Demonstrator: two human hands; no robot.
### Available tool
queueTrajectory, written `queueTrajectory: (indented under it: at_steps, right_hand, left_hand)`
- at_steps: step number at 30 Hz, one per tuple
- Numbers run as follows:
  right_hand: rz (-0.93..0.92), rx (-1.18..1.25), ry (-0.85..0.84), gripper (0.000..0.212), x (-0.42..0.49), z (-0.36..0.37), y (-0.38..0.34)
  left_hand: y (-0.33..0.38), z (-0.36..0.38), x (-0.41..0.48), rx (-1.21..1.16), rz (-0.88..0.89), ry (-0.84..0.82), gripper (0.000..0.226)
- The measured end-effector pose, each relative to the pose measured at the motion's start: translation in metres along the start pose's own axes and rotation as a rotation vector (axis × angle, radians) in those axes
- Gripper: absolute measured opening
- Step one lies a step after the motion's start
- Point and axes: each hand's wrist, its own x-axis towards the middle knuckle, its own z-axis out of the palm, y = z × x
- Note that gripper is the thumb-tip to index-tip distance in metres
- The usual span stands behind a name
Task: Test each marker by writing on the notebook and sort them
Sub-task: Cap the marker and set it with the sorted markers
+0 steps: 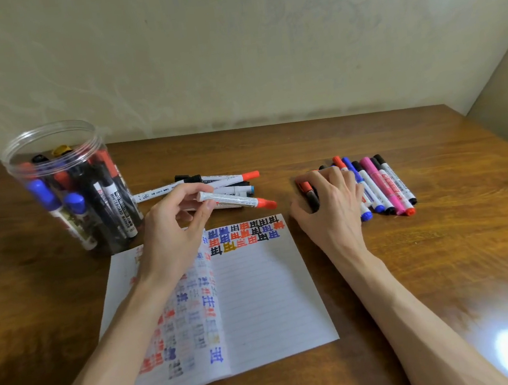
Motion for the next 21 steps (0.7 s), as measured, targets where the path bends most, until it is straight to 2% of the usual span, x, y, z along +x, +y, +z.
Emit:
queueTrajectory:
  at_steps: [3,6,12,15,17,19,21]
  right_hand:
    - [-0.157,0.096,-0.04,0.037,-0.002,0.001,-0.005]
    - [-0.319,0.136,-0.021,0.032,-0.004,0.003,-0.012]
    - [-0.425,0.16,-0.002,0.027,-0.006,0.002,-0.023]
    - [-0.299,0.39,-0.073,0.023,-0.011,-0.005,-0.029]
    - [-0.12,0.631,-0.201,0.016,-0.013,-0.011,-0.037]
    - [0.0,0.815,-0.299,0.01,-0.015,-0.016,-0.044]
    - [0.031,0.895,-0.343,0.009,-0.016,-0.017,-0.047]
  left_hand:
    - [0.003,0.001,-0.001,-0.034,0.028,-0.02,0.022]
    - [0.005,0.001,-0.002,-0.074,0.063,-0.045,0.022]
    - [0.012,-0.003,-0.004,-0.189,0.105,-0.071,0.024]
    - [0.015,-0.002,-0.004,-0.269,0.075,-0.162,0.044]
    - [0.013,0.0,-0.005,-0.154,0.098,-0.25,0.051]
    - [0.012,0.003,-0.009,0.004,0.16,-0.322,0.05]
    - [0.012,0.004,-0.012,0.064,0.196,-0.336,0.042]
